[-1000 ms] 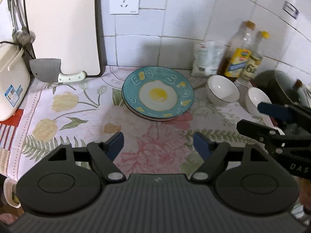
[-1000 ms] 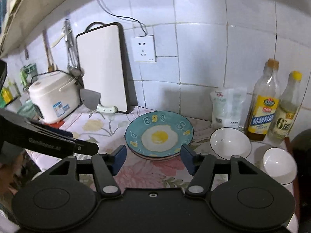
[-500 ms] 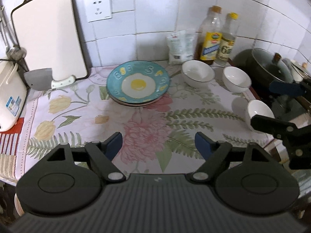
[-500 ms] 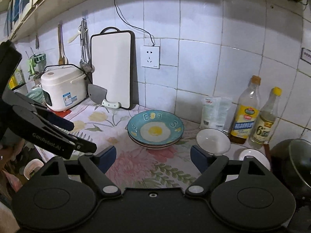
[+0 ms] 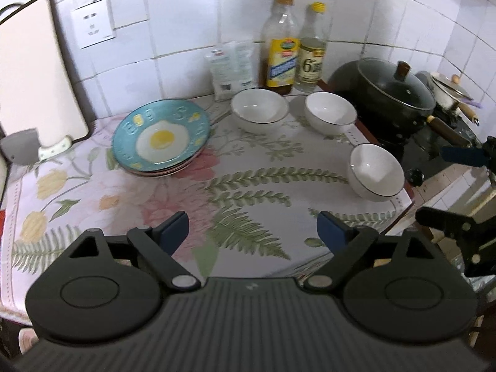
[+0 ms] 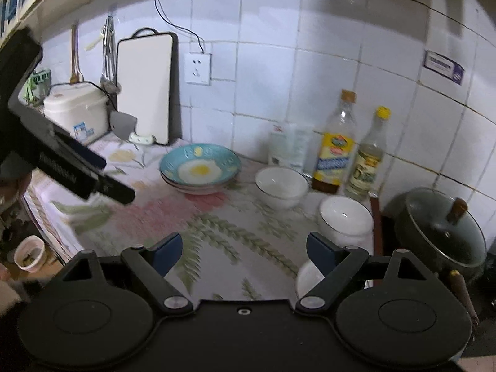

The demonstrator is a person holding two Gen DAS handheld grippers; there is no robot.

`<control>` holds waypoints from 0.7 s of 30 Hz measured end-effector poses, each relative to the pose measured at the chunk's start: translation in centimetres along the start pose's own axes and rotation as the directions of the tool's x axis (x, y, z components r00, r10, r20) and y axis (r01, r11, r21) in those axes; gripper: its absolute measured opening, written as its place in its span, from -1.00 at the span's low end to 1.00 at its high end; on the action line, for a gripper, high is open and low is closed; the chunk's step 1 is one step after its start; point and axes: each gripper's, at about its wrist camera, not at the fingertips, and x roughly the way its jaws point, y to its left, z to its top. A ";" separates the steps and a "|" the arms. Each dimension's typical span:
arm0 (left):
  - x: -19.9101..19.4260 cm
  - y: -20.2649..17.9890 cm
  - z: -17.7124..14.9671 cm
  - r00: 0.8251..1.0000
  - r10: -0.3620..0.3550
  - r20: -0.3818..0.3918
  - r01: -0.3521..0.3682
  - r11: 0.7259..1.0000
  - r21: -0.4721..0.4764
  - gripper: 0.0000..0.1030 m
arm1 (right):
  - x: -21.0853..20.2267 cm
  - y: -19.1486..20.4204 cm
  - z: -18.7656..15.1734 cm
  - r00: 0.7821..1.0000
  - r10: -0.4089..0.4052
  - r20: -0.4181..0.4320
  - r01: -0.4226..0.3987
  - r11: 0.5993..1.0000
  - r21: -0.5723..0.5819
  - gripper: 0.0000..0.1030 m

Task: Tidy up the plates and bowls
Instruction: 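Move both grippers to a white bowl beside the black pot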

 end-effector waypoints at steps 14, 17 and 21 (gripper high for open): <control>7.8 -6.6 1.4 0.991 -0.134 -0.015 0.133 0.990 -0.053 0.73 | 3.0 -5.9 -8.6 0.998 -0.059 -0.015 0.060 0.994 0.087 0.79; 9.8 -8.1 1.4 0.988 -0.151 -0.023 0.150 0.987 -0.051 0.70 | 4.4 -6.7 -9.6 0.998 -0.063 -0.020 0.064 0.993 0.101 0.79; 12.3 -9.7 1.4 0.988 -0.149 -0.026 0.148 0.987 -0.057 0.68 | 6.7 -7.9 -10.8 0.998 -0.054 -0.026 0.057 0.988 0.143 0.79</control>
